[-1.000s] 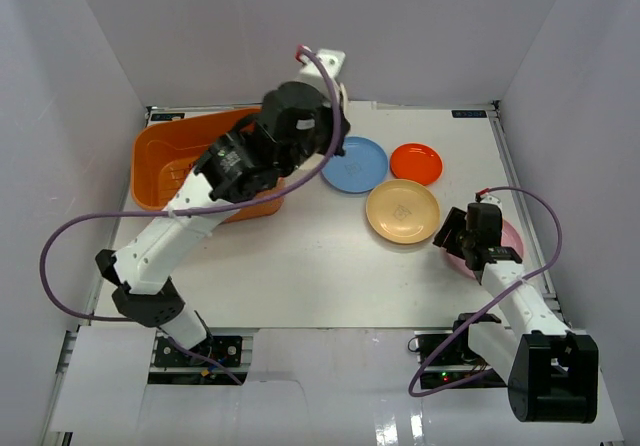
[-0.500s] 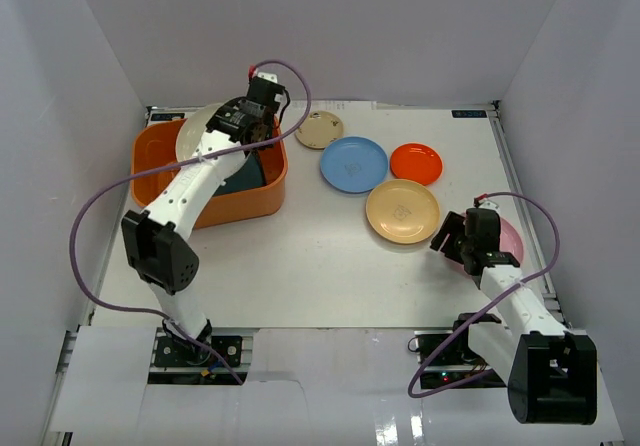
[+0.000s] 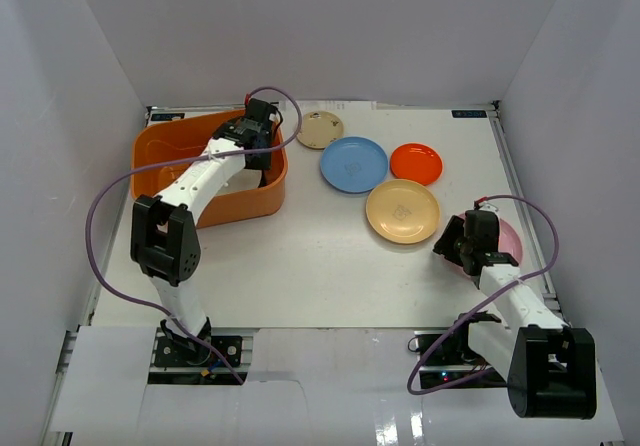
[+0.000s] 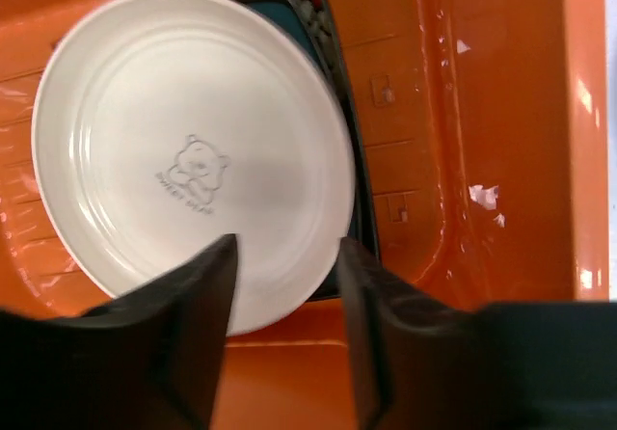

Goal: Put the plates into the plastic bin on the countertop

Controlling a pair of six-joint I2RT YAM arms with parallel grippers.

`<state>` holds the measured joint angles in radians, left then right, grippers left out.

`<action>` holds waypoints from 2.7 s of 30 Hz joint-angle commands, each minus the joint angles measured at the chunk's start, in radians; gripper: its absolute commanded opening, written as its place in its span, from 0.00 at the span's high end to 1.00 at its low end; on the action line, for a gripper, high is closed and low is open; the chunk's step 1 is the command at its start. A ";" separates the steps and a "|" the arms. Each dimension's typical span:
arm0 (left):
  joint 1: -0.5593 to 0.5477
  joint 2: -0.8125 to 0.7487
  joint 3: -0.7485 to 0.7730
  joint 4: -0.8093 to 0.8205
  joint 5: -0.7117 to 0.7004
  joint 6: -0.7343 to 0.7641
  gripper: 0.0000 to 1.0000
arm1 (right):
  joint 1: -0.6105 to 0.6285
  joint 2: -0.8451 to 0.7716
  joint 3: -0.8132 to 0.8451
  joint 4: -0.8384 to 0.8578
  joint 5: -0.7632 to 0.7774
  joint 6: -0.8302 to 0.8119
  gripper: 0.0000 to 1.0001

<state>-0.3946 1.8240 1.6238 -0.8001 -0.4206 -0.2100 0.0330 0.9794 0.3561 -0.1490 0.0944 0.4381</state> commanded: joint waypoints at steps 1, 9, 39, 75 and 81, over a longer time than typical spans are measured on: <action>-0.003 -0.072 -0.037 0.062 0.046 -0.029 0.41 | -0.001 0.028 -0.005 0.000 0.007 0.008 0.44; -0.003 -0.230 -0.133 0.128 0.163 -0.065 0.14 | -0.001 -0.011 0.030 -0.067 0.073 0.001 0.80; -0.075 -1.104 -0.314 0.582 0.643 -0.258 0.02 | 0.939 0.677 1.479 -0.219 0.306 -0.568 0.92; -0.132 -1.020 -0.294 0.509 0.390 -0.271 0.02 | 1.073 0.907 1.349 0.492 0.051 -0.659 0.29; -0.135 -0.867 -0.335 0.495 0.539 -0.365 0.08 | 0.935 0.448 0.669 0.542 0.308 -0.321 0.67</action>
<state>-0.5217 0.8803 1.3064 -0.2691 0.0345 -0.5133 1.0645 1.5799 1.2453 0.3428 0.2127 -0.1238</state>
